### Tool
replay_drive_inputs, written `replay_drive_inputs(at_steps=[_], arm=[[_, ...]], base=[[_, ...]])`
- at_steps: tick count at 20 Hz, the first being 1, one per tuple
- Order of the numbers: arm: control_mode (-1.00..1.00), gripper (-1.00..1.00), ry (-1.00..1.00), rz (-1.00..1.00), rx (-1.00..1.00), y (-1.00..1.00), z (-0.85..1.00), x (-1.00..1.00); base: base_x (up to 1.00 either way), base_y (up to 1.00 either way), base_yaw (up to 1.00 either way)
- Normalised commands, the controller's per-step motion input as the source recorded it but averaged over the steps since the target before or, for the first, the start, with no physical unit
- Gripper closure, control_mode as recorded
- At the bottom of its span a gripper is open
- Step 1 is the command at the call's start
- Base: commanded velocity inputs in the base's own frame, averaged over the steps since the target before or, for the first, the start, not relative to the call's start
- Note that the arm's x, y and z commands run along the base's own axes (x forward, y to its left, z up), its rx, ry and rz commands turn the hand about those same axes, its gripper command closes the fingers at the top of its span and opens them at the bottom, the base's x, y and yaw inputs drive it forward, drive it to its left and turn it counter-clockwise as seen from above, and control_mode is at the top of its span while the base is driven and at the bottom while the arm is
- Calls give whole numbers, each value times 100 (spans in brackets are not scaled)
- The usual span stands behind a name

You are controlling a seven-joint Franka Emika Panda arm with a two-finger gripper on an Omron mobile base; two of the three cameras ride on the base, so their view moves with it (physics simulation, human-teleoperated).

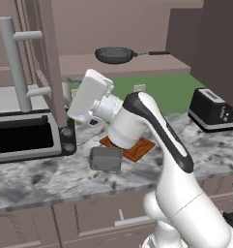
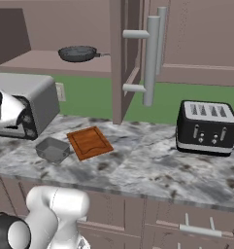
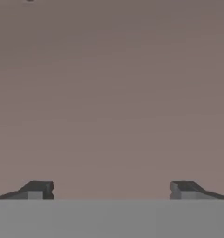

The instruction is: Pick the pan from the cabinet and place it on the stove. Then turn on the stove burner for the pan.

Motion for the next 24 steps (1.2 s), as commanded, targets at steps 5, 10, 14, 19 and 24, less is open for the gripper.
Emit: replay_drive_inputs(at_steps=[5, 10, 14, 19, 24], arm=[[-100, -100, -1, 0, 0, 51, 0, -9], [-100, -100, -4, 0, 0, -8, 0, -1], [-100, -100, -11, -5, 0, -19, 0, -1], [-100, -100, -14, -12, -1, -50, 1, 0], [-100, -100, -13, -23, -5, -54, 7, -9]], base=[[0, 0, 0], [0, 0, 0], [0, 0, 0], [0, 0, 0], [0, 0, 0]])
